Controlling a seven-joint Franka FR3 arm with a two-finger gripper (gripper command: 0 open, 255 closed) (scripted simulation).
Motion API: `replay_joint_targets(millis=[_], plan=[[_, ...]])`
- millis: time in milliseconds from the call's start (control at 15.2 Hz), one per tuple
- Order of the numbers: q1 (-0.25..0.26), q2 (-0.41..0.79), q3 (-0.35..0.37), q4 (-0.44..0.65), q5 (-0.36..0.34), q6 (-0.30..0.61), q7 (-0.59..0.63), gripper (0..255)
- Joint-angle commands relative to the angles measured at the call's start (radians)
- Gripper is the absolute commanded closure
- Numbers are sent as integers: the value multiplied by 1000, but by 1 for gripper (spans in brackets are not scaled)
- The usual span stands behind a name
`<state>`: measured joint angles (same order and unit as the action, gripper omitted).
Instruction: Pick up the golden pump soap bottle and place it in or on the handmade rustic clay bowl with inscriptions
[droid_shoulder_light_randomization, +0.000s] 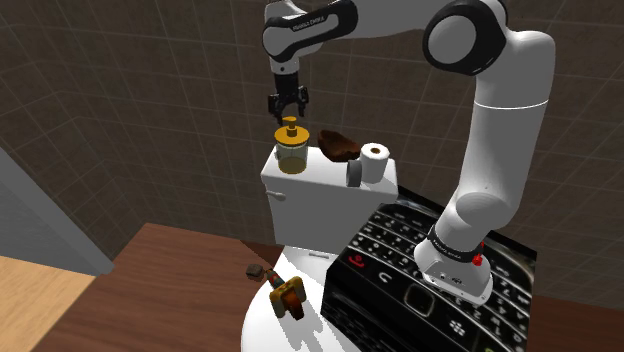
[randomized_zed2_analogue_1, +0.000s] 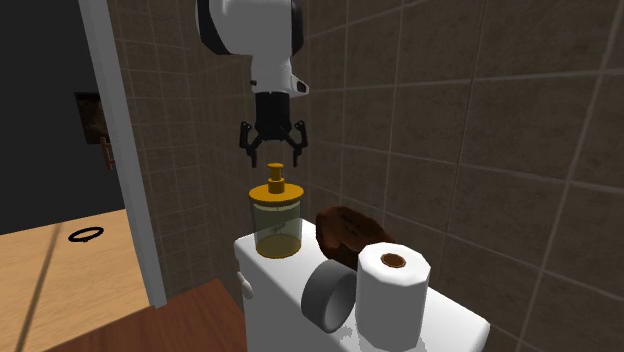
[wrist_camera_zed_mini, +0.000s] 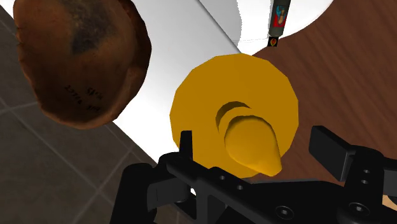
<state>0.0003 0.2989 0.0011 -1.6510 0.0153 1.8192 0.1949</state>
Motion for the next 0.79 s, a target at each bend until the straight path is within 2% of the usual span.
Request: replay_joint_targets(millis=[0, 198, 726], plan=[[1, 2, 0, -23, 0, 26, 1, 0], [1, 5, 1, -54, 0, 59, 1, 0], [1, 5, 1, -53, 0, 59, 1, 0]])
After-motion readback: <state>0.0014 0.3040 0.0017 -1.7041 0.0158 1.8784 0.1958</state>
